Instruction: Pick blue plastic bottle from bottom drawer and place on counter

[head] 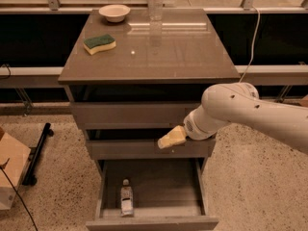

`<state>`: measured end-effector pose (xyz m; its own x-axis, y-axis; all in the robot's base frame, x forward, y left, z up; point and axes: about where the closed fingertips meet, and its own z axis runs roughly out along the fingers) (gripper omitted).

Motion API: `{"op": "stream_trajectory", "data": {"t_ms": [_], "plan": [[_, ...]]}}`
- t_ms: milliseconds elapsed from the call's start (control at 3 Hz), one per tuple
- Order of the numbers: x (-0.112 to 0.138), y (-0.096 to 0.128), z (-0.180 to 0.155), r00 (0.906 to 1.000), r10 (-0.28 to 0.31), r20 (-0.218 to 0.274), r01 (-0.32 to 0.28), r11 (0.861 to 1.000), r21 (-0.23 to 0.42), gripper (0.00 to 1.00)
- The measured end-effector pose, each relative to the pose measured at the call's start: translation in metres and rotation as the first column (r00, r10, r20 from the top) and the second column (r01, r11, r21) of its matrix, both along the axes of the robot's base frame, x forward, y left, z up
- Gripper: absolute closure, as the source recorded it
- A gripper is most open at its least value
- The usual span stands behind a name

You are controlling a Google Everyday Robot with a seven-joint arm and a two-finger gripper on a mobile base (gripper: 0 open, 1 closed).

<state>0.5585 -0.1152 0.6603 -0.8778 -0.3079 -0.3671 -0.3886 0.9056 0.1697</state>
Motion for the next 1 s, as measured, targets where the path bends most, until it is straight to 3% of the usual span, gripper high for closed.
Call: {"op": "stream_trajectory", "data": {"t_ms": [333,667,1000], "plan": [[0.0,0.0,-0.001,1.0,0.001,-0.002,-0.001,1.0,0.0,0.0],[0.006,0.007,-0.024,0.9985,-0.052,-0.015,0.052,0.998,0.022,0.0],[0.019,0.025,-0.072,0.987,-0.153,-0.049,0.156,0.986,0.057,0.0]]}}
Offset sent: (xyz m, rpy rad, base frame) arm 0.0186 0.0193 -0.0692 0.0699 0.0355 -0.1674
